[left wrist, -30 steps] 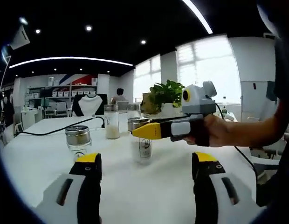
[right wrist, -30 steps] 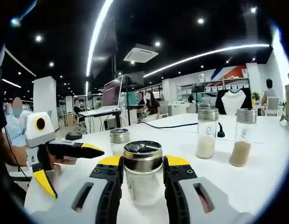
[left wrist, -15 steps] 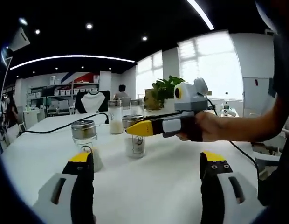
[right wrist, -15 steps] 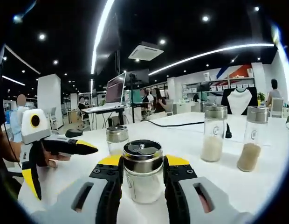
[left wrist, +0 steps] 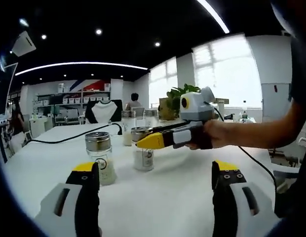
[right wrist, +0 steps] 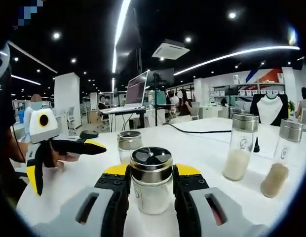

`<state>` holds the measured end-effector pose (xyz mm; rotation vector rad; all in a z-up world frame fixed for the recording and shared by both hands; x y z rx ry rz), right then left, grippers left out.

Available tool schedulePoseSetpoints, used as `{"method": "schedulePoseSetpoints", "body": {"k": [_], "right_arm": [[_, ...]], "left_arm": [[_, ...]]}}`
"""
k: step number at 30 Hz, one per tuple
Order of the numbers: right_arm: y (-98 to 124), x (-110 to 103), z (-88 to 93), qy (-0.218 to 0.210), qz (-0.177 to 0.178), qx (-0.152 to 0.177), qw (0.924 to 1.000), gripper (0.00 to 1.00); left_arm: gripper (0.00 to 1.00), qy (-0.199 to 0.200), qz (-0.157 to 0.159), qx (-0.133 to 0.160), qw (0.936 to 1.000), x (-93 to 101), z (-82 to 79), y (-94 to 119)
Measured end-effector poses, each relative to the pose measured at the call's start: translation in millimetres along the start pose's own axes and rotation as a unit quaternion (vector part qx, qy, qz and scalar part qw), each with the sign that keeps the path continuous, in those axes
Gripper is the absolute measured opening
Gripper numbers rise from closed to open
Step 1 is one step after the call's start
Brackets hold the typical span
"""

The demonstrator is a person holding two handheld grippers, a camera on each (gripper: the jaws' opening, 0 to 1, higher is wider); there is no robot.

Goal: Rotate the seasoning bottle until the label or dispensing opening points toward the visible target arrow and the bottle remains upright within the marked orientation range

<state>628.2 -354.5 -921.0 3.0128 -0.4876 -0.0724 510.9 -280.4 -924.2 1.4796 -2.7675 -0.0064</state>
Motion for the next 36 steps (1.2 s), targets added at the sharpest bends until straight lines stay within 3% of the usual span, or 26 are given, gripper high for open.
{"method": "schedulePoseSetpoints", "body": {"k": [7, 14, 25, 26, 30, 36], "right_arm": [[-6.3, -0.7, 1.7, 0.01, -0.009, 0.0, 0.9999, 0.31], [-6.3, -5.1, 7.3, 0.011, -0.01, -0.015, 0.9998, 0.31], [-5.3, -10.2, 6.8, 0.014, 0.006, -0.028, 0.9995, 0.32], [-4.8, -11.3, 3.9, 0.015, 0.009, -0.019, 0.9997, 0.33], [0.5, -15.8, -3.4, 0.006, 0.01, -0.011, 0.9999, 0.4], [17.2, -6.6, -27.4, 0.008, 0.06, 0.028, 0.9978, 0.44]], "left_arm": [[1.0, 0.008, 0.003, 0.011, 0.9999, 2.5, -4.3, 1.4], [1.0, -0.008, 0.003, -0.01, 0.9999, 4.4, 3.1, 0.1], [1.0, -0.002, 0.005, -0.008, 1.0, 3.3, -1.9, 1.4], [1.0, 0.018, 0.011, -0.001, 0.9998, 4.6, -6.4, 1.3], [1.0, 0.009, 0.006, -0.017, 0.9998, 2.7, -10.9, 0.6], [1.0, 0.025, 0.007, -0.012, 0.9996, 1.7, -10.8, -3.4]]}}
Point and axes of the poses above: the point that each gripper's makers call its tool centre point, and the gripper's own axes: y roughly backward along the fingers, x roughly to its right, z roughly out of its underside, the point moved 4 cm from there along y, roughly backward along the fingers, and after that the axes turned 3 degrees about x, right-handed, at the moved point
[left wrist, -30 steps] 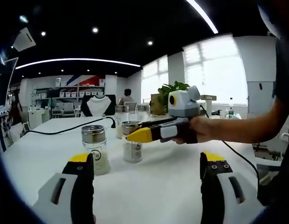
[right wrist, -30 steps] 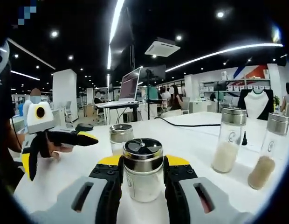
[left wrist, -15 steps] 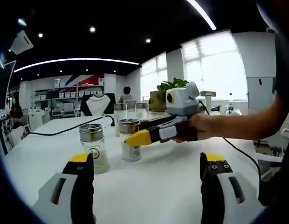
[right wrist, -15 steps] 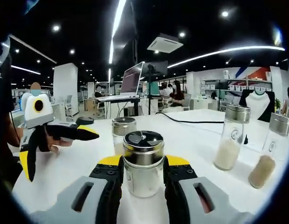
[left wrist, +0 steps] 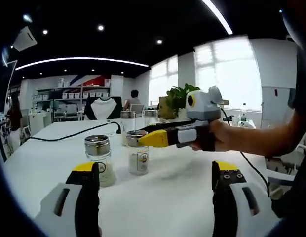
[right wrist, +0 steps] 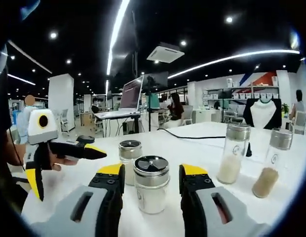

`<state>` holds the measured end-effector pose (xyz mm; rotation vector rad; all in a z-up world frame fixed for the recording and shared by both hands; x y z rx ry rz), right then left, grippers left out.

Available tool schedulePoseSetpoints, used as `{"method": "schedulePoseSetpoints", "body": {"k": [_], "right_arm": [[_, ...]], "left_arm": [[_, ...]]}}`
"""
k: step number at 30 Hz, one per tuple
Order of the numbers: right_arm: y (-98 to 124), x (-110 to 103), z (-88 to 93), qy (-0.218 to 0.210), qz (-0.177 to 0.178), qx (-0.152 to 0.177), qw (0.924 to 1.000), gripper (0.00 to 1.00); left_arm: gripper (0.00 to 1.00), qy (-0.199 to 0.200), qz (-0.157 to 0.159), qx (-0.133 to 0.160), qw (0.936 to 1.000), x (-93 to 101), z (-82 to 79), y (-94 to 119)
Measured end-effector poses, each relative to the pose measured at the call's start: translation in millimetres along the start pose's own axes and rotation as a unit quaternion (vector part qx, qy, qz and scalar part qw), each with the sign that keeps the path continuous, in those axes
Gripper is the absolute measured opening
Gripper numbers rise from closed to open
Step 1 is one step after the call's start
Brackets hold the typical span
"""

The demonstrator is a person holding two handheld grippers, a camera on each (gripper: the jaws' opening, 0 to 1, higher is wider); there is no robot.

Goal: Rotate the seasoning bottle until the label or dispensing opening points toward the visible target arrow and the bottle remains upright within the marked orientation range

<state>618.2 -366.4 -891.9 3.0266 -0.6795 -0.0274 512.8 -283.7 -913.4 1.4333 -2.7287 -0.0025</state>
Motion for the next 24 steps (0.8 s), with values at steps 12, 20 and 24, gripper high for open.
{"method": "schedulePoseSetpoints", "body": {"k": [12, 20, 24], "right_arm": [[12.2, 55.5, -8.7, -0.027, 0.124, 0.025, 0.9916, 0.42], [0.2, 88.3, -5.9, 0.001, 0.164, 0.023, 0.9862, 0.41], [-5.1, 107.1, -5.9, 0.023, 0.196, 0.034, 0.9799, 0.4]], "left_arm": [[0.99, -0.013, 0.003, -0.011, 0.9998, 4.9, 3.9, -4.2], [0.99, -0.008, 0.002, -0.013, 0.9999, 3.5, 6.1, -3.9], [0.98, -0.011, 0.005, -0.022, 0.9997, 3.1, 8.8, -1.4]]}}
Point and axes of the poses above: the point that each gripper's makers call its tool centre point, and the gripper's own axes: y roughly backward along the fingers, x roughly to its right, z roughly out of its underside, the point moved 4 cm from there along y, roughly backward along the fingers, and after that the axes turned 3 degrees about x, right-handed, at the moved point
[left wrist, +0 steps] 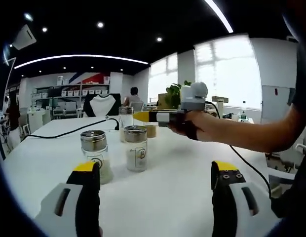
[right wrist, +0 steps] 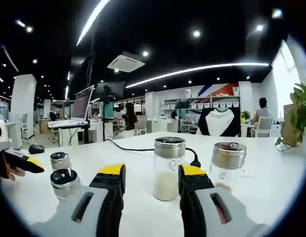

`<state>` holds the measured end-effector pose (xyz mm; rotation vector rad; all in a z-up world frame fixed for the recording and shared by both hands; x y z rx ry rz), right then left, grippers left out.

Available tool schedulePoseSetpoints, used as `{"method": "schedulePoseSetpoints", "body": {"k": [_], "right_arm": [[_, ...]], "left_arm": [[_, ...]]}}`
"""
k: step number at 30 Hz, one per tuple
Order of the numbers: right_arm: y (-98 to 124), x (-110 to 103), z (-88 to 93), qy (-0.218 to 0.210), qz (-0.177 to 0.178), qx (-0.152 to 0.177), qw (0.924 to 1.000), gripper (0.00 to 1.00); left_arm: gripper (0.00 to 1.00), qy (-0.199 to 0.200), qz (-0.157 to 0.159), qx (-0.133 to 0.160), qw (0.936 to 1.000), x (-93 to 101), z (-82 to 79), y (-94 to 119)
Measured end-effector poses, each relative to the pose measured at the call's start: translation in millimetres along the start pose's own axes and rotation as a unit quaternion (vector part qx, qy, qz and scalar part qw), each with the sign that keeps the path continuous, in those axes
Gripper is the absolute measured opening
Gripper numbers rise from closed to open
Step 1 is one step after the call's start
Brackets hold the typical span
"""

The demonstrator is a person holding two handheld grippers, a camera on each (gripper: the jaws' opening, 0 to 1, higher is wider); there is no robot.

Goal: Rotate the seasoning bottle until the label or dispensing opening points toward the visible target arrow and the bottle remains upright within the marked orientation range

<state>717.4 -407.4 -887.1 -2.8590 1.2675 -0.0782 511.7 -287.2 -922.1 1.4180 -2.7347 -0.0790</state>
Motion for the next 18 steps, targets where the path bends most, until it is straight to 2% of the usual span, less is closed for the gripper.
{"method": "schedulePoseSetpoints", "body": {"k": [3, 6, 10, 18], "right_arm": [[-8.4, 7.3, 1.7, 0.011, 0.016, 0.011, 0.9998, 0.39], [-13.4, 7.9, -1.8, 0.009, 0.017, 0.021, 0.9996, 0.31], [-24.3, 10.1, -2.1, 0.016, 0.024, 0.012, 0.9995, 0.38], [-45.8, 10.5, -1.4, 0.017, 0.031, 0.001, 0.9994, 0.39]], "left_arm": [[0.98, -0.007, -0.007, 0.002, 1.0, -3.2, -1.1, 3.0], [0.98, -0.002, -0.011, 0.005, 0.9999, -5.7, -0.8, 5.5], [0.98, -0.001, -0.014, 0.0, 0.9999, -6.3, 3.6, 7.2], [0.98, 0.002, -0.015, 0.0, 0.9999, -6.7, 5.2, 8.3]]}}
Point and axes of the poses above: the point that each gripper's makers call its tool centre point, and the gripper's own axes: y roughly backward along the fingers, x roughly to its right, z roughly out of its underside, the point moved 4 cm from there along y, roughly backward along the fingers, and after that the axes turned 3 degrees about x, right-handed, at the moved point
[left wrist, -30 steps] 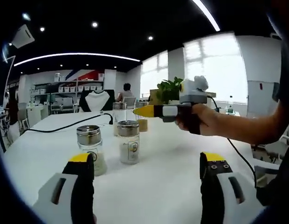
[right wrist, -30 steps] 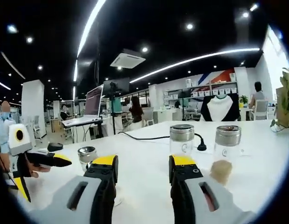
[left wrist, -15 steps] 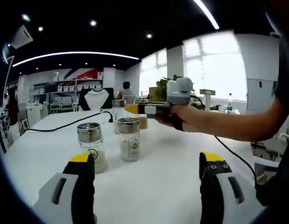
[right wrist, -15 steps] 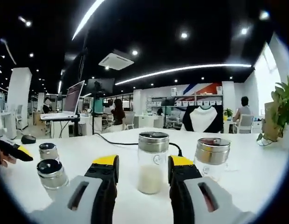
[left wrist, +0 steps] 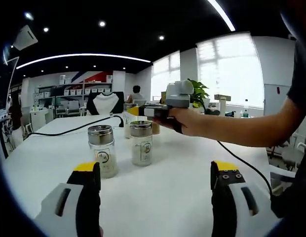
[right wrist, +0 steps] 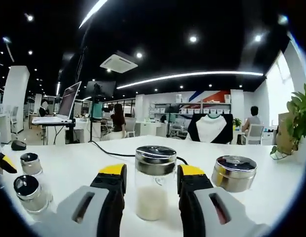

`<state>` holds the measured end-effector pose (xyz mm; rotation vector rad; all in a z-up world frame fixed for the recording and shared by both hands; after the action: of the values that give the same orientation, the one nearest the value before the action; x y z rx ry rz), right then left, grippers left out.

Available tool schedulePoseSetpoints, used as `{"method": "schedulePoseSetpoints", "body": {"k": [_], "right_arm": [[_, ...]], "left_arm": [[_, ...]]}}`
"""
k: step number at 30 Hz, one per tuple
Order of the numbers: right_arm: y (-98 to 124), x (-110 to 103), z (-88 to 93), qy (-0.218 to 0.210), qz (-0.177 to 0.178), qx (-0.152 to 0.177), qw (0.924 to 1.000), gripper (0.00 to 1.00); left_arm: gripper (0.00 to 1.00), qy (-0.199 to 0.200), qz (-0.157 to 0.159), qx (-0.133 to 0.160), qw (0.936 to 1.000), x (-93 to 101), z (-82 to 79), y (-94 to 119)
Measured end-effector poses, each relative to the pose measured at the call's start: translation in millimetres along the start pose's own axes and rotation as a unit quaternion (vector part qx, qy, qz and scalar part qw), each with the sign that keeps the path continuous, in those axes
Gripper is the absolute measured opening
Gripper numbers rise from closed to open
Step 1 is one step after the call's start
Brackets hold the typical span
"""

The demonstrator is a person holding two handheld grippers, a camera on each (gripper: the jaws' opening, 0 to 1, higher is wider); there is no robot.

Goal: Rotate the seasoning bottle until the label or dispensing opening points toward the visible target arrow and the bottle remains upright within the marked orientation range

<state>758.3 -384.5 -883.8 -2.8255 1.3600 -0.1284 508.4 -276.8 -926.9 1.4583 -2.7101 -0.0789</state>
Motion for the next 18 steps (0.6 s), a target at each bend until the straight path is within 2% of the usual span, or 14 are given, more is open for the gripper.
{"method": "schedulePoseSetpoints", "body": {"k": [6, 10, 18], "right_arm": [[-16.5, 1.8, 7.9, -0.002, 0.011, -0.018, 0.9998, 0.4], [-24.0, 3.3, 8.1, -0.004, 0.014, -0.018, 0.9997, 0.39], [-25.7, 1.2, 7.6, -0.015, 0.013, -0.019, 0.9996, 0.38]], "left_arm": [[0.98, -0.001, 0.0, -0.002, 1.0, 0.7, 1.4, 0.6], [0.97, 0.001, -0.001, -0.004, 1.0, -0.7, 2.9, 2.4], [0.97, 0.005, -0.004, -0.004, 1.0, -4.6, 4.7, 2.9]]}}
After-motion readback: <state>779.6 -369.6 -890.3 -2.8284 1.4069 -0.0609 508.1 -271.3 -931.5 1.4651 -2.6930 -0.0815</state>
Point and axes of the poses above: the point that each gripper's makers call its tool centre point, and the gripper's own axes: y roughly backward along the fingers, x roughly to its right, z roughly out of its underside, the point moved 4 cm from there along y, roughly backward along the fingers, and after that the axes turned 3 degrees about x, right-handed, at the moved point
